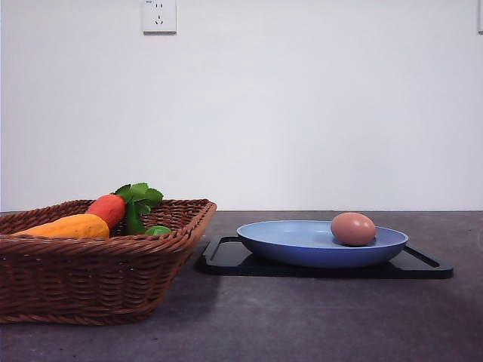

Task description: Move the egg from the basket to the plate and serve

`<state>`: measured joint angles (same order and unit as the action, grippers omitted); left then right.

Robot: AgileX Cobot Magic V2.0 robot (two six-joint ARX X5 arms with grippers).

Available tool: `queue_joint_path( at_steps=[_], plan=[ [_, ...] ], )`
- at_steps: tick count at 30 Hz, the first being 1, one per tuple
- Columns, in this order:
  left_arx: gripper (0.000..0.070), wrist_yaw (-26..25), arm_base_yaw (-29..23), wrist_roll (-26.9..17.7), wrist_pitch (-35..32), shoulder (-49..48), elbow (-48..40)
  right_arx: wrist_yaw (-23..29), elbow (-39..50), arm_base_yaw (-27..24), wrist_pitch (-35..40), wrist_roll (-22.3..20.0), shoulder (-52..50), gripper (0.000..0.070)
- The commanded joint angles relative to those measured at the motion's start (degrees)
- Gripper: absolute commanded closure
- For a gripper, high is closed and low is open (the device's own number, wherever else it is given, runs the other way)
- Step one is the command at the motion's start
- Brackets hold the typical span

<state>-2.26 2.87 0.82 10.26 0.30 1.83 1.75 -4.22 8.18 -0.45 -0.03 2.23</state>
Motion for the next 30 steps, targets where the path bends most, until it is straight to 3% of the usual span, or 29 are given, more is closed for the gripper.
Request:
queue_joint_path(
  at_steps=[1,7,13,30],
  plan=[
    [0.0700,-0.1,0.0,0.1,0.4,-0.1,-1.0,-2.9,1.0,-1.4,0.9,-0.5,-0.3,0.0700],
    [0.0700,-0.1,0.0,0.1,0.4,-0.1,-1.0,-7.2,3.7,-5.1,-0.3,-0.4,-0.3,0.0700],
    [0.0700,-0.1,0.0,0.1,0.4,-0.1,-1.0,-7.4,3.7,-7.0,-3.9,-0.4,-1.2,0.0700],
    [0.0700,-0.1,0.0,0.1,0.4,-0.1,-1.0,-7.3,3.7,-7.0,-1.6,-0.4,-1.3,0.0700]
  ],
)
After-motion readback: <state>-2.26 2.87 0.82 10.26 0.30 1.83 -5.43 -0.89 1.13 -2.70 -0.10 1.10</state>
